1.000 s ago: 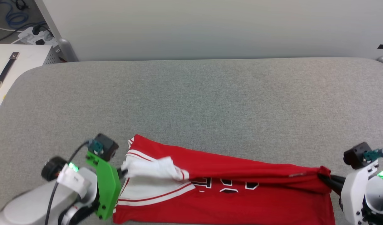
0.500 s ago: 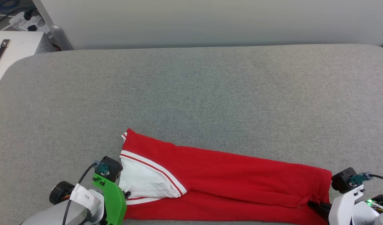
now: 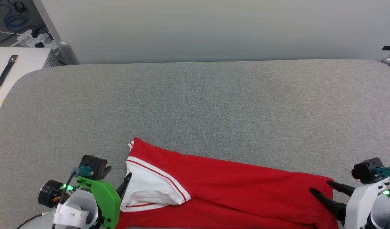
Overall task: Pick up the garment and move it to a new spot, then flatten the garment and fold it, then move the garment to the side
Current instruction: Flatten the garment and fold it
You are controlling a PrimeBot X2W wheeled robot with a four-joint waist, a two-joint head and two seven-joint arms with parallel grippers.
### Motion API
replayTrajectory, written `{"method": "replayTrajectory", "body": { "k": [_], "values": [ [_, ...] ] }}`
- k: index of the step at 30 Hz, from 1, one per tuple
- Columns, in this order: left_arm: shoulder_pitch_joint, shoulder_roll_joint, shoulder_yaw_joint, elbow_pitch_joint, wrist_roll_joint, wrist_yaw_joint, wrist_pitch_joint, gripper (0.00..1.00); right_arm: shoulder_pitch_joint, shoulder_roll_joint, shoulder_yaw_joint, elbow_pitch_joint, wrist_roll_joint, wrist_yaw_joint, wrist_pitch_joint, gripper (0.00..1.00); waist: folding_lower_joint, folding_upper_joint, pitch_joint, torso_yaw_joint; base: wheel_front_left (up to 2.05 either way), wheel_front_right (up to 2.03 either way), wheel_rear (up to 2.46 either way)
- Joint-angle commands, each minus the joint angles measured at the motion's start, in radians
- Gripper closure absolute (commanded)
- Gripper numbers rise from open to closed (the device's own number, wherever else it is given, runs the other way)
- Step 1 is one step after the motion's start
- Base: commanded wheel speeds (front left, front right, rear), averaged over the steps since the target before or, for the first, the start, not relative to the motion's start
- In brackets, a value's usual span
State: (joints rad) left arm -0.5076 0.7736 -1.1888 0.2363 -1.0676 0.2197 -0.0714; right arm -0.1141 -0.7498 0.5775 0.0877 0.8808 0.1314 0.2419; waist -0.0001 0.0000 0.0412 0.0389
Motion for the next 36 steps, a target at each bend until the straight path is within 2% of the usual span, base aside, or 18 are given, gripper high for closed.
{"method": "replayTrajectory", "body": {
  "k": [1,6,11,14,17,20,26,33,36],
  "values": [
    [0.023,0.009,0.016,-0.010,0.017,0.028,-0.032,0.00,0.020,-0.011,-0.028,-0.022,0.007,-0.001,0.001,0.00,0.0001,0.0000,-0.010,0.004,0.00,0.00,0.00],
    [0.054,0.010,0.063,-0.045,0.043,0.118,-0.143,0.00,0.066,-0.039,-0.154,-0.074,0.029,-0.001,0.054,0.00,0.0001,0.0000,-0.014,0.010,0.00,0.00,0.00],
    [0.079,-0.003,0.127,-0.073,0.104,0.199,-0.185,0.00,0.115,-0.039,-0.253,-0.060,0.109,-0.001,0.158,0.00,0.0001,0.0000,-0.003,0.021,0.00,0.00,0.00],
    [0.098,-0.022,0.202,-0.098,0.179,0.247,-0.189,0.00,0.146,-0.042,-0.290,-0.041,0.164,-0.001,0.224,0.00,0.0001,0.0000,0.011,0.032,0.00,0.00,0.00],
    [0.143,-0.057,0.301,-0.133,0.264,0.274,-0.190,0.00,0.164,-0.033,-0.310,-0.017,0.196,-0.001,0.254,0.00,0.0001,0.0000,0.027,0.043,0.00,0.00,0.00],
    [0.201,-0.094,0.396,-0.156,0.361,0.283,-0.190,0.00,0.168,-0.012,-0.309,0.009,0.208,-0.001,0.269,0.00,0.0001,0.0000,0.042,0.054,0.00,0.00,0.00],
    [0.306,-0.177,0.569,-0.199,0.523,0.270,-0.190,0.00,0.137,0.032,-0.280,0.053,0.219,-0.001,0.281,0.00,0.0001,0.0000,0.076,0.070,0.00,0.00,0.00],
    [0.418,-0.306,0.725,-0.238,0.670,0.225,-0.190,0.00,0.084,0.066,-0.231,0.098,0.229,-0.001,0.278,0.00,0.0001,0.0000,0.113,0.091,0.00,0.00,0.00],
    [0.454,-0.366,0.782,-0.235,0.722,0.189,-0.190,0.00,0.067,0.073,-0.199,0.107,0.238,-0.001,0.274,0.00,0.0001,0.0000,0.123,0.101,0.00,0.00,0.00]
  ]
}}
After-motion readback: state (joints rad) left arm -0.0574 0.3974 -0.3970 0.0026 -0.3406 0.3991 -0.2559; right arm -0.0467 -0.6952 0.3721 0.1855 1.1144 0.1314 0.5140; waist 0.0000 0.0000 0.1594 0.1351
